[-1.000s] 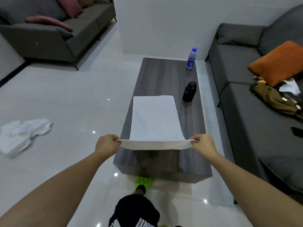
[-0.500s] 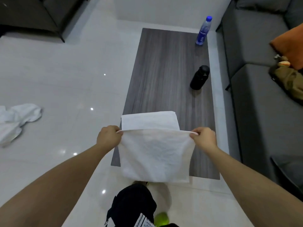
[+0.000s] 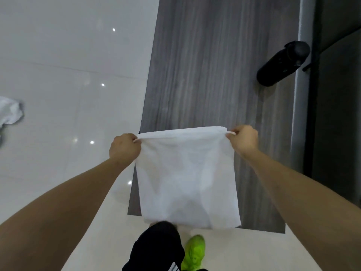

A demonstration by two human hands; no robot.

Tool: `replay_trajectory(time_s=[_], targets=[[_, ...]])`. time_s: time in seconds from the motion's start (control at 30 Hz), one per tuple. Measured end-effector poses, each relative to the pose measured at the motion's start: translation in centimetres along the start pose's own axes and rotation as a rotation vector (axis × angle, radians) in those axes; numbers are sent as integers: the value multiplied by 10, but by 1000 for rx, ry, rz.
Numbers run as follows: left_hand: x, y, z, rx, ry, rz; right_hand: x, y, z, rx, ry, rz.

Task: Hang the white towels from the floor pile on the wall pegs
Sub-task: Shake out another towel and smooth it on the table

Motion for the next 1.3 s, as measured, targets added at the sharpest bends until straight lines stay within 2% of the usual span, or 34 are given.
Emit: replay_trajectory(time_s=[0.1,0.33,0.43,0.53,0.7,0.83,1.0,1.3], targets=[[13,1,-20,-30,-25,5,15,6,-21,22,-22,9],[30,10,-49,-27,60,43,37,17,-51,29,27,79],[37,17,-52,69,94,58,45,7,-50,-125,45,201],[48,26,-53,217,62,-25,58,-4,-49,-318,-38,303],[49,23,-56,238,80,-132,65,-7,-46,-365,-146,303],[45,27,-55,273,38,-168,67,-13,-40,-553,-228,413],[52,28,-56,333,-57,-178,71,-2,-46,-470,-249,507],[48,33,-58,314,-101,-197,56,2,-51,-340,-298,490]])
Point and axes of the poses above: each hand's wrist, its own z-axis away from the middle knuckle, its own x-axis out of the palm, y = z × x, the point moved 7 cm from there along -z, towards the middle knuckle, and after that the axes turned 9 degrees about -x, right-handed, at the moved point
